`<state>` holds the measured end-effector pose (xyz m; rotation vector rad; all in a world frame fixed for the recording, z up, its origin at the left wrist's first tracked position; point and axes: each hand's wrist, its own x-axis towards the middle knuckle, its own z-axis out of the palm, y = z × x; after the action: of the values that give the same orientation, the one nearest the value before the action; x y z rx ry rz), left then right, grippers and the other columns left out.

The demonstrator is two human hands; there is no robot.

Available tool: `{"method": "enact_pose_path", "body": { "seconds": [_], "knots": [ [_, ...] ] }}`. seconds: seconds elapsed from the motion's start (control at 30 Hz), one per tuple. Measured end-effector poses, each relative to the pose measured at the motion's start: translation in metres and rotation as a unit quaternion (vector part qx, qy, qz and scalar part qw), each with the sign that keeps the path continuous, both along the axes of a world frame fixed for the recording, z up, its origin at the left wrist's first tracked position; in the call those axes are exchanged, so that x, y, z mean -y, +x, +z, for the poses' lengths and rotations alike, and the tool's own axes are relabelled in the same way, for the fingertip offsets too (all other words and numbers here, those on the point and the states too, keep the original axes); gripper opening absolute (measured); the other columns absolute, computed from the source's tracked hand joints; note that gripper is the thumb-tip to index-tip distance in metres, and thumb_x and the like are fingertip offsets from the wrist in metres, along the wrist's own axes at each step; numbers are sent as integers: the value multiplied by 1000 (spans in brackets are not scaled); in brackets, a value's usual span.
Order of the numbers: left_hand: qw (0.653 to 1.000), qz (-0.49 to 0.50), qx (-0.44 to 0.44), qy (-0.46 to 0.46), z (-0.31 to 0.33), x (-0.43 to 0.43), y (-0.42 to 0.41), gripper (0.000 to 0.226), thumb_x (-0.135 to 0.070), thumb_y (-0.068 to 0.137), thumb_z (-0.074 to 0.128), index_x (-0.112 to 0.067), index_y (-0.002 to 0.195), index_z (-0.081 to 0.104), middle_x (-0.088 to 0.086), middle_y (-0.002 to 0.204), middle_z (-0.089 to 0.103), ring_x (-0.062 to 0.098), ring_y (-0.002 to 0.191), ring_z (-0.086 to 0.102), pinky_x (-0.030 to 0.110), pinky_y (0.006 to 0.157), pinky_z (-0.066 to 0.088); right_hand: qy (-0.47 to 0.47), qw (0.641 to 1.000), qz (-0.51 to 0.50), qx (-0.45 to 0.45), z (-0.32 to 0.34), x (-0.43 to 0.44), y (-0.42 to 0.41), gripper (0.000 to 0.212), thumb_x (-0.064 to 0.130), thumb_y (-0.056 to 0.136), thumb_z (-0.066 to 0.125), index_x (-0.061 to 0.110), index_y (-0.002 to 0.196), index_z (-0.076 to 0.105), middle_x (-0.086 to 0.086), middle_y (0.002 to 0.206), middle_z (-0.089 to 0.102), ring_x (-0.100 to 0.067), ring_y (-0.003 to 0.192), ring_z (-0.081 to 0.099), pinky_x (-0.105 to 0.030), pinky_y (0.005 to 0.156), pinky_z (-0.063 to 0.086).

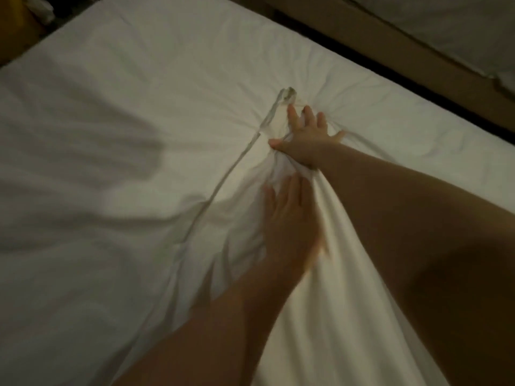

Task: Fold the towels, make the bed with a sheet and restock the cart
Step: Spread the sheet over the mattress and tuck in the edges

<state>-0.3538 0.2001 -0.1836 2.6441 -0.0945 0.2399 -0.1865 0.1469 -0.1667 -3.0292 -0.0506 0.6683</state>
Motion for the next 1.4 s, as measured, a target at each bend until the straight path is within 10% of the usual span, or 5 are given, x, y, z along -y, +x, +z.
{"method": "enact_pose_path", "body": {
  "seconds": [0.47,0.7,0.97,1.17,1.4],
  "knots": [
    [994,16,47,94,-55,19,21,49,-35,88,37,-28,134,51,7,143,47,21,132,39,42,105,23,40,972,40,228,-2,129,-109,59,52,93,23,30,147,33,-3,153,33,-22,143,25,-42,114,7],
    [991,22,81,101,-58,18,19,46,-34,94,33,-27,138,47,8,144,45,26,131,43,42,105,23,-88,963,-197,165,12,238,-167,61,58,95,18,36,151,12,1,160,10,-25,147,3,-49,116,-1],
    [980,-44,148,128,-38,30,19,42,-26,95,33,-20,135,46,14,138,51,28,124,50,44,99,26,-89,968,-202,116,-24,242,-161,61,51,99,12,27,152,-7,-2,161,-4,-25,147,-4,-53,115,-2],
    [970,-208,88,90,-33,165,-68,41,-26,93,35,-19,126,59,7,134,56,22,125,51,45,103,27,-44,966,-205,150,-32,248,-161,62,51,99,20,27,152,-1,-4,161,1,-25,147,0,-52,114,-1],
    [976,-168,66,124,-54,174,-73,52,-25,84,36,-18,134,50,4,139,52,23,128,40,44,103,27,31,980,-112,163,7,297,-159,56,62,92,35,34,140,37,1,143,41,-24,134,35,-48,111,15]
  ]
}}
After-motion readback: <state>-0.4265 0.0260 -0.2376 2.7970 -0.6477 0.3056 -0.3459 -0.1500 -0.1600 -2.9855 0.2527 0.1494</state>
